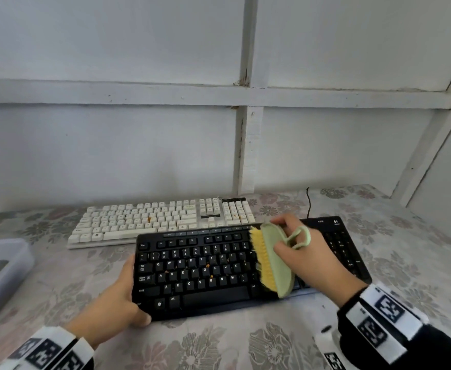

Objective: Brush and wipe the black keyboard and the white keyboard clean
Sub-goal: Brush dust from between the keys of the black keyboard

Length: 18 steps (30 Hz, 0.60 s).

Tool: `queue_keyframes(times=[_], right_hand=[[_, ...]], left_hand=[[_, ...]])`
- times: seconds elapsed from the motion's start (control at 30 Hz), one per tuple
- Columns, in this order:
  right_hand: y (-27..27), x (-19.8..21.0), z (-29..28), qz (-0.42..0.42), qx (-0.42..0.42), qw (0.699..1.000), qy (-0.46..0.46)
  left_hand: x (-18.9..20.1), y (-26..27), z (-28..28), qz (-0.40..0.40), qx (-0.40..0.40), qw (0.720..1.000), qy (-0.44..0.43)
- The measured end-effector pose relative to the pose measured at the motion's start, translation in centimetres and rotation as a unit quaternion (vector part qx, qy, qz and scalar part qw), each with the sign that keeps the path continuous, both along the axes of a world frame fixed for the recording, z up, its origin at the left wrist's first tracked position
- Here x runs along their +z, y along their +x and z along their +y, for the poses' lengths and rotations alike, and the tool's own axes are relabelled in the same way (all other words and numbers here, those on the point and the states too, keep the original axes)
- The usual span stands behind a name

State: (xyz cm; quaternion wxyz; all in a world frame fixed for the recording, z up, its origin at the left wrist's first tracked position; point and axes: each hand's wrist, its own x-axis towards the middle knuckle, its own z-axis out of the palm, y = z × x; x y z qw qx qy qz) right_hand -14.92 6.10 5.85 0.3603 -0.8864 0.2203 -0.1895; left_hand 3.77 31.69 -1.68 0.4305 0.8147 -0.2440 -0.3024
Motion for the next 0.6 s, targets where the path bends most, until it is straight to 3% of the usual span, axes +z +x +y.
queue_keyframes(times=[0.13, 0.4, 0.6], right_hand=[[-2.0, -1.0, 1.0, 0.064, 0.035, 0.997, 0.018], [1.3, 2.3, -0.4, -0.041, -0.004, 0.999, 0.026], [-1.4, -0.6, 0.7, 0.055, 0.024, 0.998, 0.016]], left_hand=[[0.0, 0.0, 0.0, -0.008, 0.003, 1.000, 0.000], [0.3, -0.3, 0.1, -0.015, -0.018, 1.000, 0.007], [0.3, -0.3, 0.0, -0.034, -0.019, 0.999, 0.008]])
